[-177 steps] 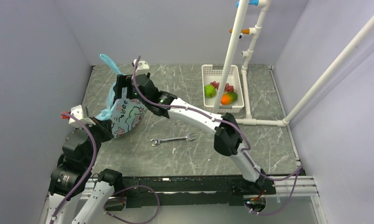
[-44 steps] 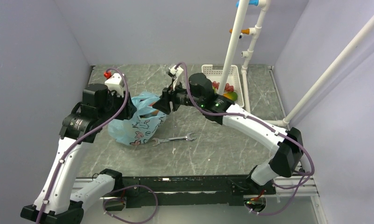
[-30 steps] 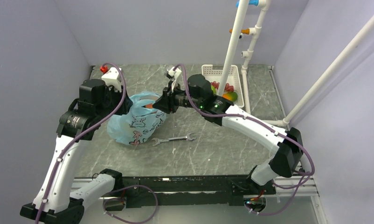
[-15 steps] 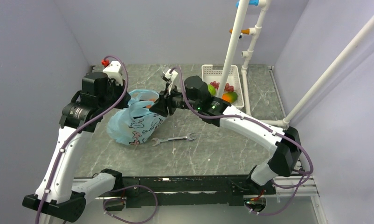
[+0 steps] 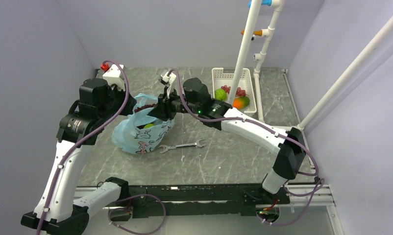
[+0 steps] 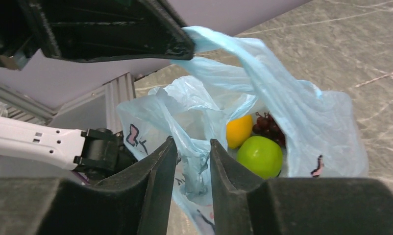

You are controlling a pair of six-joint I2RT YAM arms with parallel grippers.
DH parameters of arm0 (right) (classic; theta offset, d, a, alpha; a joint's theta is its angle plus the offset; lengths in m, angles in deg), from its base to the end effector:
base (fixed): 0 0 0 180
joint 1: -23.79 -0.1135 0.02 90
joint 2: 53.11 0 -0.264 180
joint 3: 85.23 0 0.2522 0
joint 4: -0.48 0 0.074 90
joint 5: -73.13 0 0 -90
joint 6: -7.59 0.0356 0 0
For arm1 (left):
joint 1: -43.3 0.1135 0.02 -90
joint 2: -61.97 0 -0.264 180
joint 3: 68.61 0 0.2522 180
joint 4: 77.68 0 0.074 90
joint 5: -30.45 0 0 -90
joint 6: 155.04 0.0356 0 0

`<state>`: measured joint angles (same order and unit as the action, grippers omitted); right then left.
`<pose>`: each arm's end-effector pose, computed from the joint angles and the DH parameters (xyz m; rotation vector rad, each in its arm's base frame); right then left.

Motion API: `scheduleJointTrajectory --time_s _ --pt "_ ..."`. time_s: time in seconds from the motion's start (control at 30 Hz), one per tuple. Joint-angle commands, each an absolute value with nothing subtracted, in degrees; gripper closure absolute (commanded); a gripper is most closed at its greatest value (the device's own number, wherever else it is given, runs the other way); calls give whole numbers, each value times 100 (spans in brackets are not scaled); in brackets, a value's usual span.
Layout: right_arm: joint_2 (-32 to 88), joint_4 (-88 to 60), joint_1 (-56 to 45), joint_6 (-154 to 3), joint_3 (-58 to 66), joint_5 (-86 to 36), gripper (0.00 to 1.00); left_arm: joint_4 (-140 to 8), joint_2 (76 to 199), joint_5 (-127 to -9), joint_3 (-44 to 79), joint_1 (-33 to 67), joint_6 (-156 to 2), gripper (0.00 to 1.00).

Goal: Take the fake fruits out of the plastic bag
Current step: Adjust the plastic bag at the center of the board.

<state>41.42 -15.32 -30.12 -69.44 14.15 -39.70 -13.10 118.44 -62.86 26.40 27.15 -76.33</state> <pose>0.2227 0.3290 0.3777 -0.9514 1.6526 1.1721 0.1626 -0.0492 0.4426 0.1234 2.0396 -0.3599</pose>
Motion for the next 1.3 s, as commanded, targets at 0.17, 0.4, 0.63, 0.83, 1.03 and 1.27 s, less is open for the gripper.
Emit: scheduleJointTrajectory --time_s 0.17,0.4,0.63,0.83,1.03,1.27 --pt "4116 -1257 -3138 -7053 1649 -4064 87 -1594 11889 -5975 2785 2730 -7860 100" --pt "4345 -1647 -3142 -7186 2133 -4257 100 -1731 11788 -5261 2894 2731 -7932 100" --pt "4280 -1964 -3141 -8044 2384 -4673 100 -1541 12208 -4243 3669 2730 -8088 100" --pt "4389 -2839 -3126 -9037 3165 -4871 100 -1413 12761 -3692 4670 2730 -7907 100" --pt "4481 -3582 -3111 -9809 3624 -4831 100 -1418 13143 -3397 5234 2730 -7669 100" --pt "4282 -3668 -2665 -9881 3597 -4926 100 -1306 13434 -3126 5557 2738 -7369 100"
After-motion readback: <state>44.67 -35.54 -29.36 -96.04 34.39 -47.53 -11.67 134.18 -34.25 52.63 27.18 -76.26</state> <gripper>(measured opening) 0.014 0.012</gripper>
